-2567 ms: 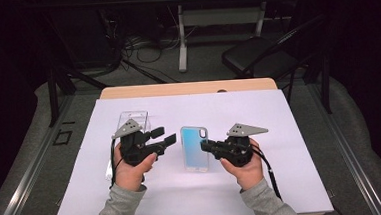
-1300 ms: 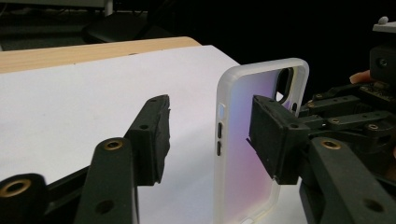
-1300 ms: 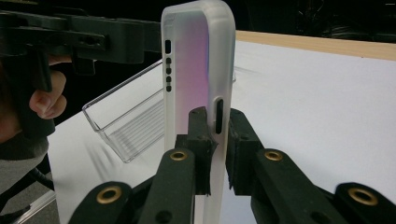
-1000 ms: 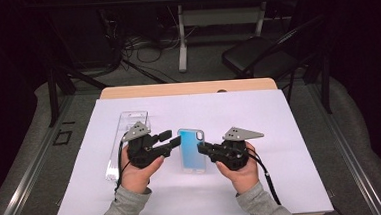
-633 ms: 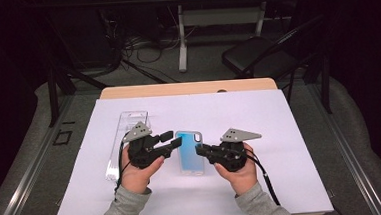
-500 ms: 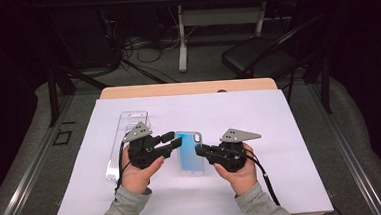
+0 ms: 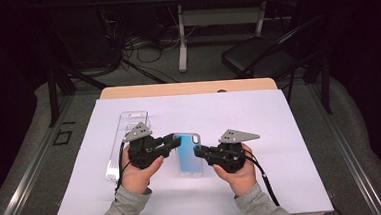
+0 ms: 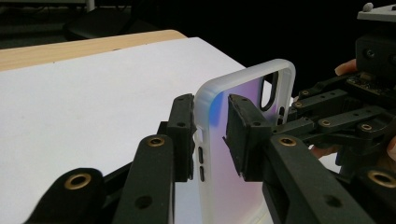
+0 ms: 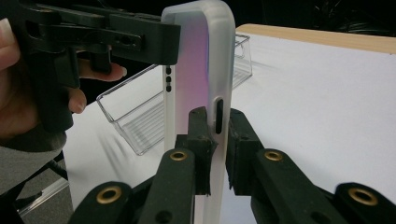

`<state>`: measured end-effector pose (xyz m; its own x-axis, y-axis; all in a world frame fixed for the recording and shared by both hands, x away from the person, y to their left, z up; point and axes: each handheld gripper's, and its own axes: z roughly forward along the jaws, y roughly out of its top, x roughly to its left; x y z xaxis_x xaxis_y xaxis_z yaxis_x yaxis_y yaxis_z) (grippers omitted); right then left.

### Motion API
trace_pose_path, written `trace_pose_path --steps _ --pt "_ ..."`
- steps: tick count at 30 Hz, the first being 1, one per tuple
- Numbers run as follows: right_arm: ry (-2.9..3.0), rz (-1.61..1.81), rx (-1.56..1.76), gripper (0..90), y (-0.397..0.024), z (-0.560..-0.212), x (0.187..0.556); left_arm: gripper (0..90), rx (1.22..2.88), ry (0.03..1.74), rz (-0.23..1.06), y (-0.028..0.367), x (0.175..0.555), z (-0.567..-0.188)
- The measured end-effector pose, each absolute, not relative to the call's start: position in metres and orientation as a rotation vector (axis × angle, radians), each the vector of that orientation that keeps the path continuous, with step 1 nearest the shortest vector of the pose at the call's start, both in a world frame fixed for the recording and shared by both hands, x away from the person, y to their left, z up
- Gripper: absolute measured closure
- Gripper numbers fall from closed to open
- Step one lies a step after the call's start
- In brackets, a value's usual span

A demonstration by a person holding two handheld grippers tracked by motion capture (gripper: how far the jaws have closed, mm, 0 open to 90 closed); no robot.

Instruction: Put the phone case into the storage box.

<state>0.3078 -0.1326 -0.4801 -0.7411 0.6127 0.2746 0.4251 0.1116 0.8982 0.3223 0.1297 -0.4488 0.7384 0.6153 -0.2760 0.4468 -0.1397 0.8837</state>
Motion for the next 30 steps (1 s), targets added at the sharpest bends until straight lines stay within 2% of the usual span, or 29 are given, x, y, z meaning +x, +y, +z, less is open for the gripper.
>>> trace_pose_path --steps 8,30 --pt "2.214 1.7 1.043 82.0 -0.1324 -0.4801 0.3076 77.1 1.764 0.841 0.171 0.1318 0.3223 -0.4487" --pt "2.229 1.742 1.04 82.0 -0.1362 -0.4794 0.3105 82.0 1.764 0.814 0.141 0.1368 0.3237 -0.4465"
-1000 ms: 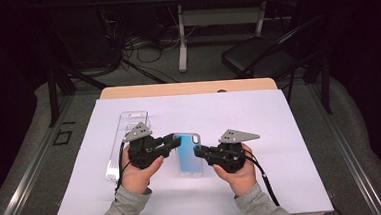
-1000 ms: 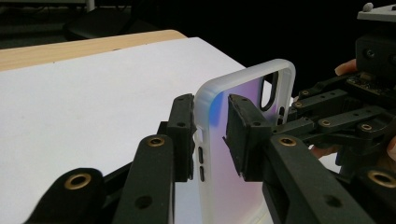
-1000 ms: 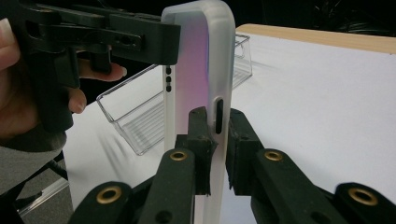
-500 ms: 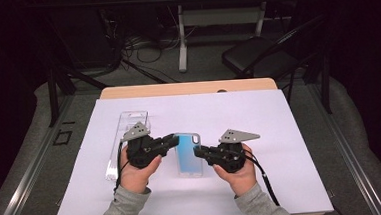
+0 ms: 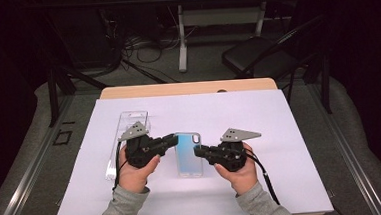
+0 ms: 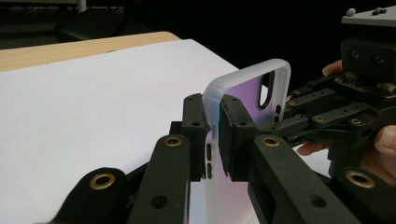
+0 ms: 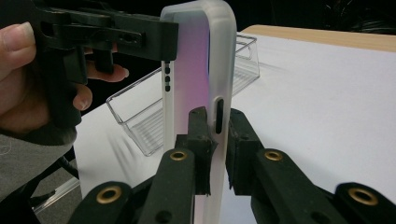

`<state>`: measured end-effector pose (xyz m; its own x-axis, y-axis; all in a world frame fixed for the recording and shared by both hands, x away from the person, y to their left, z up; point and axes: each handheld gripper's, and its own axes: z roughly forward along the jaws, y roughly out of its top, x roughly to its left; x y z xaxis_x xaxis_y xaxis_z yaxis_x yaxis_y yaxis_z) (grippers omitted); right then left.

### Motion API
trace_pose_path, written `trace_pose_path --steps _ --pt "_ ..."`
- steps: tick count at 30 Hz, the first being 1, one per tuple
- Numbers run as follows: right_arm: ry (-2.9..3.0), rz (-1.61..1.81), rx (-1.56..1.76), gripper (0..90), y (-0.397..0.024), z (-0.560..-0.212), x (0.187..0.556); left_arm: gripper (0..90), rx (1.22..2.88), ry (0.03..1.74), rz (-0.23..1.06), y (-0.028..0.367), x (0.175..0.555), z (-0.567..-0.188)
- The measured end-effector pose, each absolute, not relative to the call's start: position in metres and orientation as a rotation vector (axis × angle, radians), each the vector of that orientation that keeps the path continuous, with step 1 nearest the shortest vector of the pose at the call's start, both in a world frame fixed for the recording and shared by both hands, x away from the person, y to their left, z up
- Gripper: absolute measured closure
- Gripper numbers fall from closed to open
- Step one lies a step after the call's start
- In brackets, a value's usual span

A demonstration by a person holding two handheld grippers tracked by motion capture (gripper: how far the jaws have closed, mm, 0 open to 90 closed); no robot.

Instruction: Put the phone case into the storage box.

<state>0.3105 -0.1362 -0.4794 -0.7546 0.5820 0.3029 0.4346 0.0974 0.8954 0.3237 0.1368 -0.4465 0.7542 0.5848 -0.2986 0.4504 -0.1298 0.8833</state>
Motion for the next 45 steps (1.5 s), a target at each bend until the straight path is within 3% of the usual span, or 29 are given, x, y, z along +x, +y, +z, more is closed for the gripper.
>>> trace_pose_path --steps 45 --pt "2.232 1.755 1.033 81.7 -0.1361 -0.4794 0.3111 83.7 1.764 0.795 0.134 0.1398 0.3242 -0.4457"
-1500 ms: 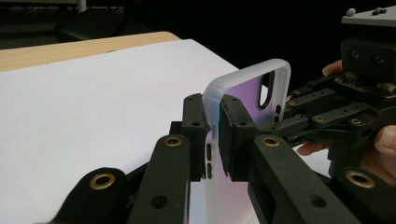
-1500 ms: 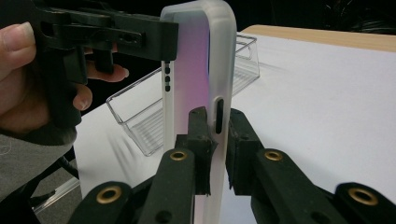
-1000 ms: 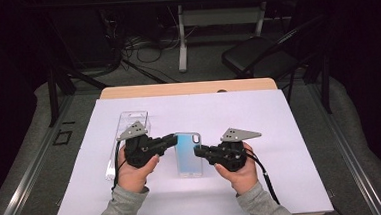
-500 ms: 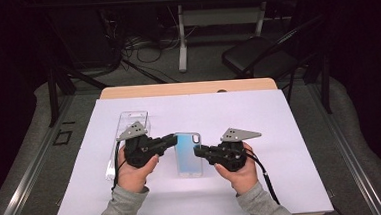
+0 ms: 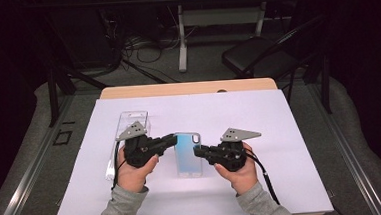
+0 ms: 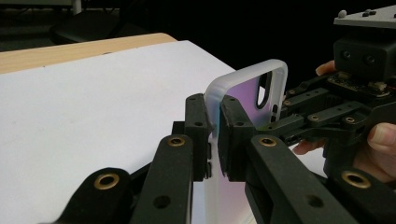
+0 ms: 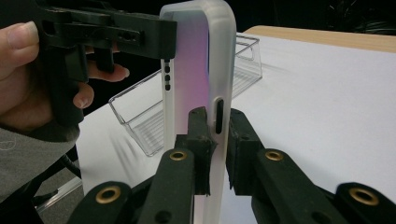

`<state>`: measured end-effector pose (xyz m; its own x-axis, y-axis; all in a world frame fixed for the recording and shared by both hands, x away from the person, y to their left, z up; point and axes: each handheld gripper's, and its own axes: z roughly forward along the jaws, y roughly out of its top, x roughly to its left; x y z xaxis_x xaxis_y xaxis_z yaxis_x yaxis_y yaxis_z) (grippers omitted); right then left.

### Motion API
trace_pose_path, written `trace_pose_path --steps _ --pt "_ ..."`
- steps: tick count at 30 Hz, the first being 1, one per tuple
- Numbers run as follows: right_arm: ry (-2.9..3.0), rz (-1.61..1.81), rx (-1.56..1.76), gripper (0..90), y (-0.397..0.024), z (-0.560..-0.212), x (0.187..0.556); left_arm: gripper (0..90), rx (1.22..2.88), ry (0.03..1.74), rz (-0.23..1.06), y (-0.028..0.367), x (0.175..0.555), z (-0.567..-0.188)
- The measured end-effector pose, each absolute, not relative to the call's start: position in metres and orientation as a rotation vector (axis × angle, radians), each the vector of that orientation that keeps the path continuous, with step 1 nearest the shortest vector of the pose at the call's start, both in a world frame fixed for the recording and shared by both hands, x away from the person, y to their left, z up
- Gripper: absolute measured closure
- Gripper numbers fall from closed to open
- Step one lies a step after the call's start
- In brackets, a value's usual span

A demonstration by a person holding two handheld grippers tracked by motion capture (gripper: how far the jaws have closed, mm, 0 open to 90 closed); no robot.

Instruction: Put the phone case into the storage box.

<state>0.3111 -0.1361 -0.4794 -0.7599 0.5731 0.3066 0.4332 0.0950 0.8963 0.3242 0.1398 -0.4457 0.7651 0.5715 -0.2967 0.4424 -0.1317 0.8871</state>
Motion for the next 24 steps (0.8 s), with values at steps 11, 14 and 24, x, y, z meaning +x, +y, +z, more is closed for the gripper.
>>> trace_pose_path --steps 11,14,24 --pt "2.234 1.755 1.035 81.4 -0.1363 -0.4795 0.3114 83.7 1.758 0.793 0.136 0.1398 0.3241 -0.4459" --pt "2.233 1.758 1.04 81.3 -0.1362 -0.4794 0.3113 83.7 1.756 0.791 0.137 0.1399 0.324 -0.4458" --pt "2.225 1.76 1.042 80.4 -0.1364 -0.4795 0.3116 83.8 1.761 0.791 0.144 0.1399 0.3241 -0.446"
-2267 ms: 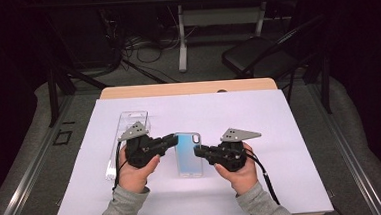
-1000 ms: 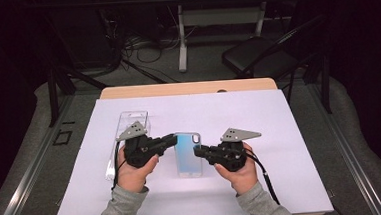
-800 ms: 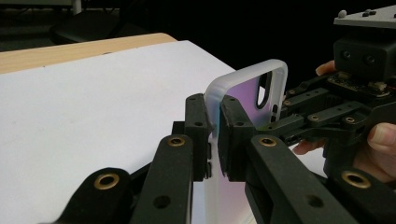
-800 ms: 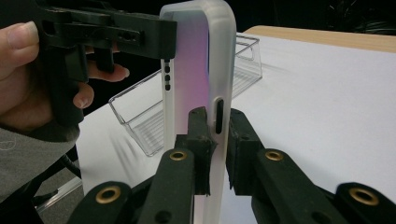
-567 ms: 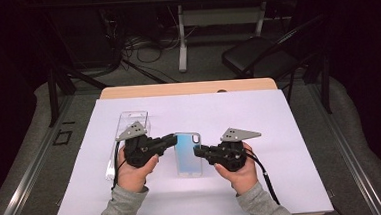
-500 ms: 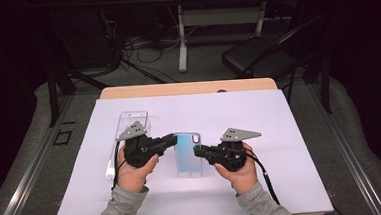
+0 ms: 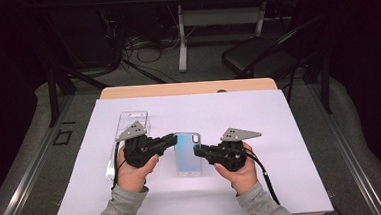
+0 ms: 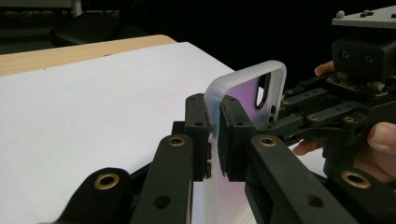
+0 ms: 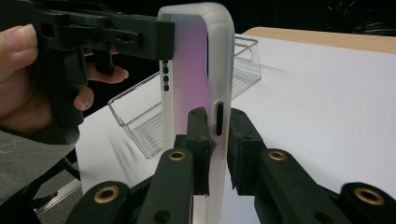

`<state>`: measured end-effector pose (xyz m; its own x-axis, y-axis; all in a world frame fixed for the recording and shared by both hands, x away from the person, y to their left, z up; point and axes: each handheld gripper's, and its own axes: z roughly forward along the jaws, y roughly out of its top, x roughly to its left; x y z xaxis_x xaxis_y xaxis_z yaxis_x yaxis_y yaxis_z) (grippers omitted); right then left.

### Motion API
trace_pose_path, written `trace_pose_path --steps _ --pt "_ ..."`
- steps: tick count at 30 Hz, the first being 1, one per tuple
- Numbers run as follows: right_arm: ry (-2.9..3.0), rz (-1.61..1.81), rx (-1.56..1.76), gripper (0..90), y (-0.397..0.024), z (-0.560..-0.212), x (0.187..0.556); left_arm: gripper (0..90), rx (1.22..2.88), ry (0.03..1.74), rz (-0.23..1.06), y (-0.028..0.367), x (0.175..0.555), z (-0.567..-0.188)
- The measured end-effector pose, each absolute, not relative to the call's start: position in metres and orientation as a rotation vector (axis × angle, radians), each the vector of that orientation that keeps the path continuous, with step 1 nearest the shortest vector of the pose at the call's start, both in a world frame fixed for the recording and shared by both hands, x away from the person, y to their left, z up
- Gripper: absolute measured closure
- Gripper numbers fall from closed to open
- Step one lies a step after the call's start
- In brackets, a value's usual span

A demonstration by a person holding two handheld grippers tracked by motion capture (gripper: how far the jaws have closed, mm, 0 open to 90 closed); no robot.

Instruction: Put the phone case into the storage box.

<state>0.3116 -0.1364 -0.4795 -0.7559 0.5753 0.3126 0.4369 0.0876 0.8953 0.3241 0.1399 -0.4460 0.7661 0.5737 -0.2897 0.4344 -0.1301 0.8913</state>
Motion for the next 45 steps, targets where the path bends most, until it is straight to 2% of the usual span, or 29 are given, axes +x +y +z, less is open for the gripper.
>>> trace_pose_path --steps 9,30,45 --pt "2.223 1.765 1.035 77.4 -0.136 -0.479 0.312 83.8 1.753 0.793 0.145 0.141 0.325 -0.446" --pt "2.217 1.727 0.993 60.0 -0.136 -0.476 0.312 83.8 1.69 0.855 0.2 0.167 0.33 -0.44" --pt "2.23 1.653 0.95 55.7 -0.136 -0.475 0.313 83.8 1.645 0.893 0.258 0.189 0.332 -0.433"
